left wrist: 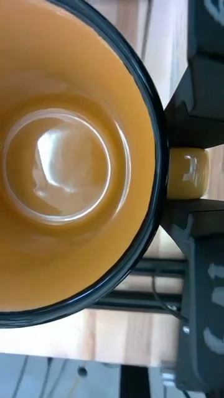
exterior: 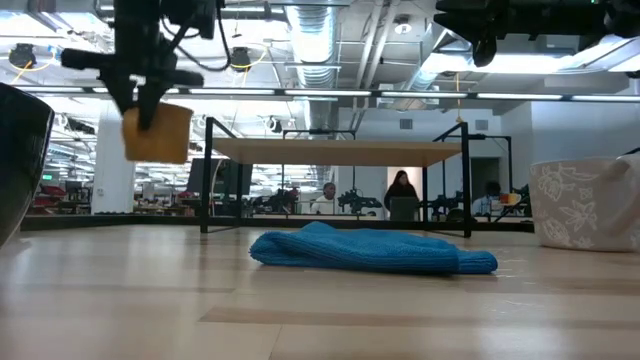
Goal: Stack small to large cups/mugs on shelf
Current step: Put the yellow mug on the shelf
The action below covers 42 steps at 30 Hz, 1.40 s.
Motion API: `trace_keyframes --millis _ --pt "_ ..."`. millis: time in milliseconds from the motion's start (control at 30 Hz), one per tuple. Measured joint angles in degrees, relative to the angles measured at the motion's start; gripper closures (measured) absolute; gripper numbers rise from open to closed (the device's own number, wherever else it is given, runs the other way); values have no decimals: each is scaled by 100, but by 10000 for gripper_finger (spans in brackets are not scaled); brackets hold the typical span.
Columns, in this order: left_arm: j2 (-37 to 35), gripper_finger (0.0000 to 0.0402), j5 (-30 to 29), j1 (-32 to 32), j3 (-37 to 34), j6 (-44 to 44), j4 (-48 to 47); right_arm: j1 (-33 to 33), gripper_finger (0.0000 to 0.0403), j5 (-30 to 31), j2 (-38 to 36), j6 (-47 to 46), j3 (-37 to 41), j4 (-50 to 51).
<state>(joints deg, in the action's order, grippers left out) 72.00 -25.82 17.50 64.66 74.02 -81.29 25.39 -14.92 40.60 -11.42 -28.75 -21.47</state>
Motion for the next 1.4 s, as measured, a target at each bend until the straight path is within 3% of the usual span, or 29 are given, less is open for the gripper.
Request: trace_keyframes --millis 467,767,1033,1400 --pt "-6 321 -392 0 1548 -521 -421 141 276 0 -2 -12 0 0" --pt "-2 321 -455 -143 2215 -1404 461 144 276 0 -2 -14 0 21" --pt "74 321 -243 -260 2348 -1790 1591 101 276 0 -1 -63 0 92" --pt "1094 321 -161 -275 2431 -1642 2088 10 276 0 -1 -72 0 221"
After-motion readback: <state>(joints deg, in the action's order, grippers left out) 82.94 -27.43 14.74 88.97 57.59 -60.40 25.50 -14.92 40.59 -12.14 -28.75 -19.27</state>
